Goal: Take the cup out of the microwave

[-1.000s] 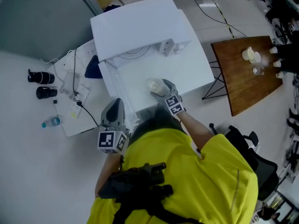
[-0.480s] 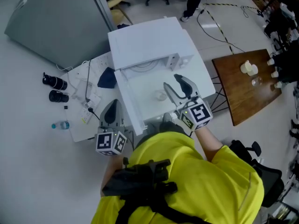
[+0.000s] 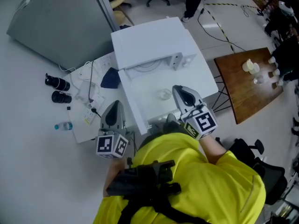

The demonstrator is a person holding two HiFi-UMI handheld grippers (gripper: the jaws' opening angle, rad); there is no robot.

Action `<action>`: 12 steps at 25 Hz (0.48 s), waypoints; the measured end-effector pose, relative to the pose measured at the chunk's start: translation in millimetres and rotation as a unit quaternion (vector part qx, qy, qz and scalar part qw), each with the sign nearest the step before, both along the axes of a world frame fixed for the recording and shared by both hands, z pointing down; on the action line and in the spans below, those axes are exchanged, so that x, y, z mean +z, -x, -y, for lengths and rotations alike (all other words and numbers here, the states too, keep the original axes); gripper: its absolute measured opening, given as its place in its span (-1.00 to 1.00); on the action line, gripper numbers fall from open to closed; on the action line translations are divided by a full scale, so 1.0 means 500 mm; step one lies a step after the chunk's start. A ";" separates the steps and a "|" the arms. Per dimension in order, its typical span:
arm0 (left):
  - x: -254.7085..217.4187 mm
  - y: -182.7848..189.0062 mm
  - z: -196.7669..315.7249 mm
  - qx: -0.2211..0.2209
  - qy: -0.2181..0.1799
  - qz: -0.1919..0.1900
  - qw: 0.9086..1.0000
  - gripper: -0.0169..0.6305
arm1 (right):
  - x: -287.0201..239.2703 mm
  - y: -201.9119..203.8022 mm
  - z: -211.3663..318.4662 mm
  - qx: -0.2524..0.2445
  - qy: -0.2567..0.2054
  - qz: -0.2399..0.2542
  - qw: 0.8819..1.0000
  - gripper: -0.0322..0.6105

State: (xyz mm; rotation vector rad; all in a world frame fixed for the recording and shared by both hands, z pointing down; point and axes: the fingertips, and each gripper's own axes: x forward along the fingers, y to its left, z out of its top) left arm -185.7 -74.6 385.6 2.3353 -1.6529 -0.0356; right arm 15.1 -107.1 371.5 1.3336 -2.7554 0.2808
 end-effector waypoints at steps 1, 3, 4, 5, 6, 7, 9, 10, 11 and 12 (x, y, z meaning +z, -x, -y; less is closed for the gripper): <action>0.004 -0.002 0.000 0.002 0.003 -0.001 1.000 -0.96 | 0.001 -0.002 0.000 0.001 0.000 0.001 1.000 -0.89; 0.010 -0.006 0.002 0.005 0.006 -0.003 1.000 -0.96 | 0.003 -0.007 0.004 0.005 0.002 0.003 1.000 -0.89; 0.012 -0.008 0.003 0.007 0.007 -0.004 1.000 -0.96 | 0.002 -0.009 0.006 0.007 0.003 0.004 1.000 -0.89; 0.012 -0.010 0.003 0.009 0.008 -0.006 1.000 -0.96 | 0.000 -0.010 0.007 0.008 0.003 0.004 1.000 -0.89; 0.012 -0.011 0.003 0.010 0.009 -0.007 1.000 -0.96 | -0.003 -0.010 0.007 0.007 0.004 0.005 1.000 -0.89; 0.011 -0.013 0.003 0.011 0.010 -0.007 1.000 -0.96 | -0.006 -0.008 0.007 0.006 0.004 0.005 1.000 -0.89; 0.008 -0.016 0.004 0.011 0.013 -0.008 1.000 -0.96 | -0.008 -0.005 0.010 0.002 0.003 0.003 1.000 -0.89; 0.007 -0.017 0.005 0.010 0.013 -0.008 1.000 -0.96 | -0.009 -0.005 0.012 0.000 0.002 0.002 1.000 -0.89; 0.007 -0.017 0.007 0.010 0.014 -0.009 1.000 -0.96 | -0.010 -0.004 0.014 -0.001 0.002 0.002 1.000 -0.89; 0.008 -0.019 0.008 0.010 0.014 -0.009 1.000 -0.96 | -0.010 -0.005 0.015 -0.002 0.001 0.001 1.000 -0.89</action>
